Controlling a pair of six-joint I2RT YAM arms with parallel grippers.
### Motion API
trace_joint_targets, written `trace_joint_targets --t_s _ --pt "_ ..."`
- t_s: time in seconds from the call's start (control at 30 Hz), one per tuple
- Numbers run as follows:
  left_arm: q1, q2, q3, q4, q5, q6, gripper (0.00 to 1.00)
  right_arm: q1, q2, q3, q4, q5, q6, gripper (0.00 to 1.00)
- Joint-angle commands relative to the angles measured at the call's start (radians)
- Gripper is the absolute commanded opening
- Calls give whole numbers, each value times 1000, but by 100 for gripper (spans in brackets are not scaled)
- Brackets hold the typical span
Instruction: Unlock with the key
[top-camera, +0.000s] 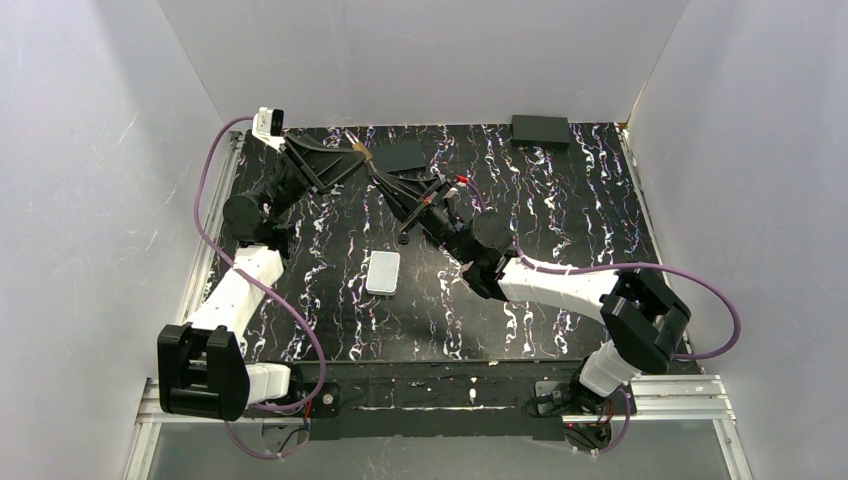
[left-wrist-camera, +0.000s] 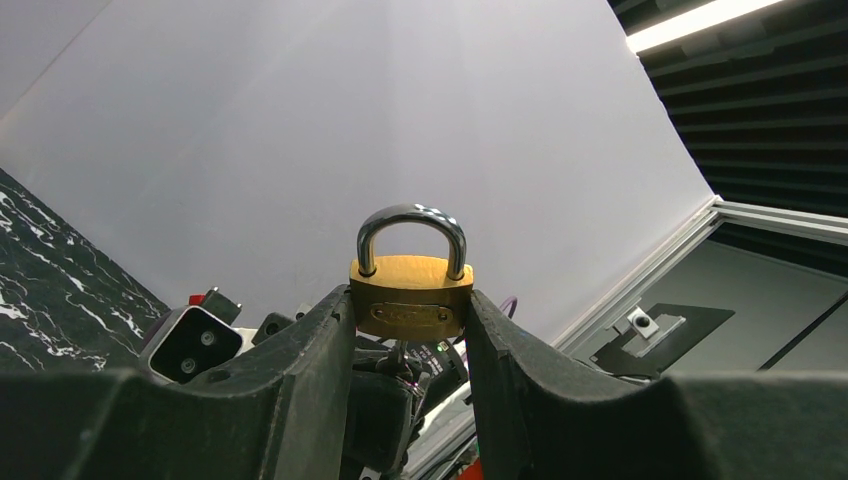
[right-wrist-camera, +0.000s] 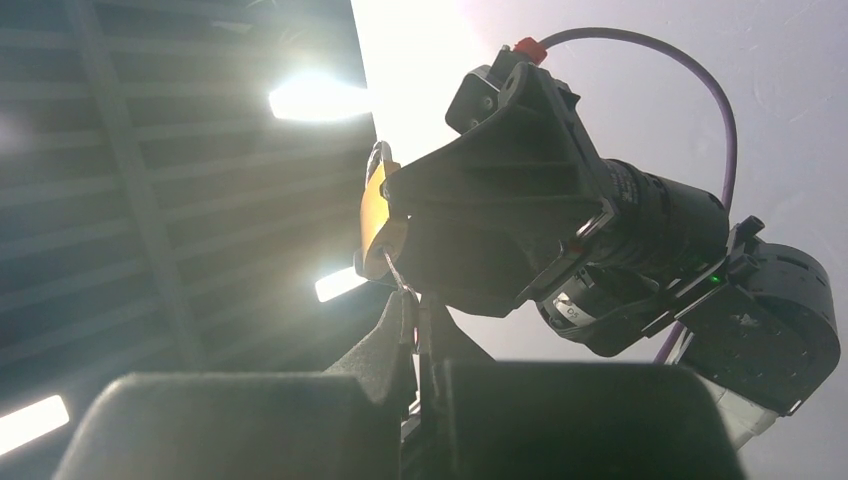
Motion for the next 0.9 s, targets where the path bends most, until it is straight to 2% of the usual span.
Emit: trace_joint_targets --t_s 0.0,0.57,0.87 --pt "7 -29 39 55 15 25 0 5 6 49 59 -20 61 1" --pt "7 -9 95 58 149 79 0 7 -5 91 22 -98 62 1" --pt "11 48 146 58 151 120 0 6 -37 79 13 -112 59 1"
